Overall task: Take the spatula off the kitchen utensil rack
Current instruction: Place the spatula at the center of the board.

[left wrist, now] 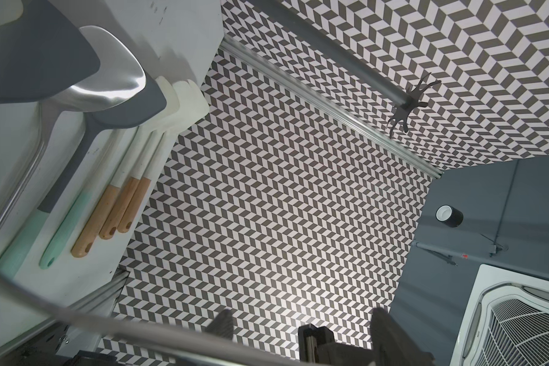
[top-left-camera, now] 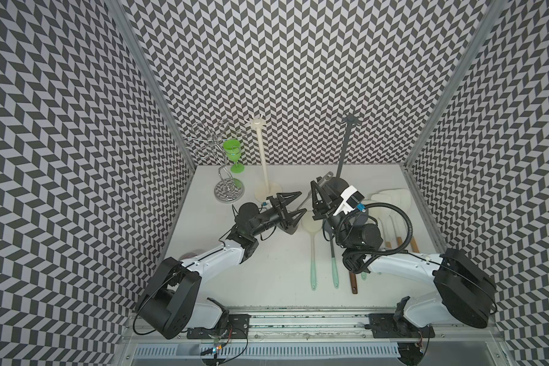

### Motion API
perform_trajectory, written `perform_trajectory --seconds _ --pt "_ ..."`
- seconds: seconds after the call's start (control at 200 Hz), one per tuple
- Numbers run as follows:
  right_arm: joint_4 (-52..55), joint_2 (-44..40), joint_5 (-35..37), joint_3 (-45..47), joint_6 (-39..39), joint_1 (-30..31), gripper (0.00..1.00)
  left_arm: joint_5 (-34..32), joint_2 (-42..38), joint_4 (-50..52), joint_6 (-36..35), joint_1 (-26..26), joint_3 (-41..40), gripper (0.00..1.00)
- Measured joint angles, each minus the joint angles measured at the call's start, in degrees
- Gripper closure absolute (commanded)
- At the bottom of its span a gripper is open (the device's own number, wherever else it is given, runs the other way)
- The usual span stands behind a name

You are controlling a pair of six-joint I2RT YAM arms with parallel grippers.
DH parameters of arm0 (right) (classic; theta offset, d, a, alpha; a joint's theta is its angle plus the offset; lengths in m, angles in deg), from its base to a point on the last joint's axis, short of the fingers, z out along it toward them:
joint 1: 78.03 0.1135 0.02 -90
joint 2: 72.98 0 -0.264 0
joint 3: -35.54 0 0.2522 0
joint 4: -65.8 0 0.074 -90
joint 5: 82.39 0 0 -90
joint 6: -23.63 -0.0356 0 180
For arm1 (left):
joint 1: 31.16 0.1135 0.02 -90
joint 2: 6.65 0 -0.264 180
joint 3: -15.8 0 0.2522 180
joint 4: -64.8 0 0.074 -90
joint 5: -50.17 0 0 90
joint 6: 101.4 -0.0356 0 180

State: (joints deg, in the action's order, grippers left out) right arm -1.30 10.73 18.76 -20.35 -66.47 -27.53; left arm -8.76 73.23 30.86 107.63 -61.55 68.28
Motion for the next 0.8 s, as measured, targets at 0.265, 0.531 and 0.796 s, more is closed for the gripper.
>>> perform_trajectory --seconds 0.265,0.531,0.796 --pt "-2.93 -0.79 1.27 4.98 3.65 2.49 1.0 -0.17 2.21 0.11 -0.09 0.94 0.15 0.84" --pt "-2.75 -5.05 4.04 11.41 8.07 6.32 1.0 3.89 2.29 2.14 -2.58 0.72 -0.48 1.0" --pt "-1.88 -9.33 7.48 19.19 8.76 8.96 1.0 5.05 2.34 0.94 -3.58 1.01 -3.02 0.74"
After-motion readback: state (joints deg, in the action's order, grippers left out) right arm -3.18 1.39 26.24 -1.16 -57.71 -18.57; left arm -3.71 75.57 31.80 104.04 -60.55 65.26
